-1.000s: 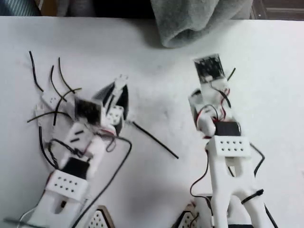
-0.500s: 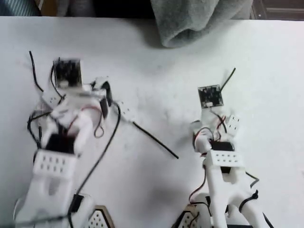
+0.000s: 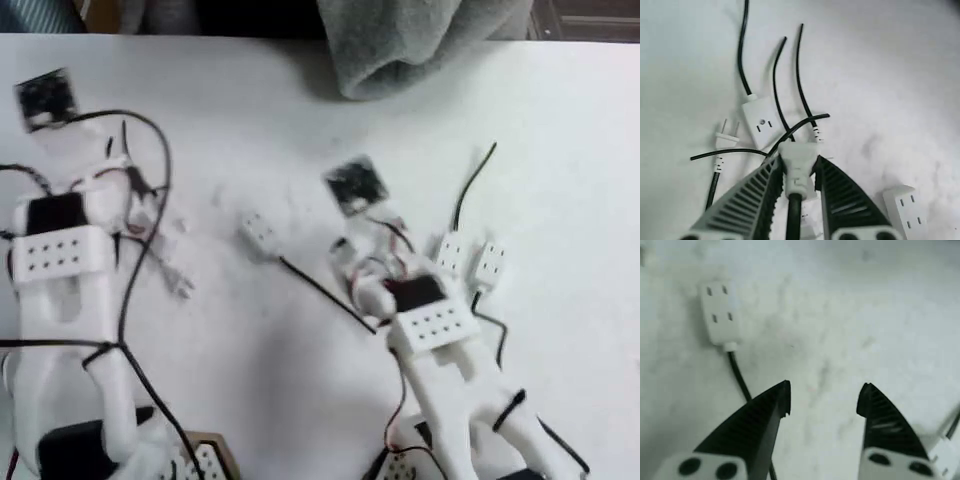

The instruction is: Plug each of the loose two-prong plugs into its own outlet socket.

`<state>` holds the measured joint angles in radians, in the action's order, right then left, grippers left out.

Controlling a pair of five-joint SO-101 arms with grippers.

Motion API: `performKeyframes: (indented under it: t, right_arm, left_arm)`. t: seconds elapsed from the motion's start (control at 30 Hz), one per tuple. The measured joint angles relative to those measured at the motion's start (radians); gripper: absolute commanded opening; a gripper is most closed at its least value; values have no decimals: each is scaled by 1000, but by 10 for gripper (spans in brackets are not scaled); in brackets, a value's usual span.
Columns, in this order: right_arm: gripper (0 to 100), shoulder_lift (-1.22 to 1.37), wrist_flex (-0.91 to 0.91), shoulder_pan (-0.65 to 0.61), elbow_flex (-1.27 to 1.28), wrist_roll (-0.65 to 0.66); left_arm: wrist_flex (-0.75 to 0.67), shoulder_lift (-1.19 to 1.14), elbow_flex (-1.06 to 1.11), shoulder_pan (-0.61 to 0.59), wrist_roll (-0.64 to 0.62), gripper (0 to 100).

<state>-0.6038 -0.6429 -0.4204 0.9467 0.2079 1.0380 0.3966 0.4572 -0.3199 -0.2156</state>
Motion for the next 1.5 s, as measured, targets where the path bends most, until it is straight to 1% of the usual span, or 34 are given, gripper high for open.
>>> performKeyframes:
  t: [0.17,0.3,0.57,0.9,0.97,1.03,1.1,1.13,1.37,1.5]
  right_arm:
    - [230,189,-63,-170,-210,0]
    - [231,388,-100,-239,-370,0]
    - [231,727,-196,-273,-651,0]
    - [222,970,-198,-261,-816,0]
    - [178,990,-198,-259,-836,0]
    - [104,1002,-198,-258,-850,-12]
    - [43,1005,-198,-258,-856,-61]
    - [29,1005,-198,-258,-856,-97]
    - [29,1007,-204,-239,-881,-359]
    - [29,1008,-273,-164,-924,-506]
  left_arm:
    - [-26,-3,37,-55,0,24]
    - [-58,-3,57,-81,0,24]
    - [-68,-3,57,-86,0,24]
    - [-68,-3,66,-86,0,24]
    - [-68,-3,66,-86,0,24]
    - [-68,-3,66,-86,0,24]
    - [-68,-3,66,-86,0,24]
    - [-68,-3,66,-86,0,24]
    - [-74,-3,74,-86,0,24]
    - [-167,-3,150,-86,0,24]
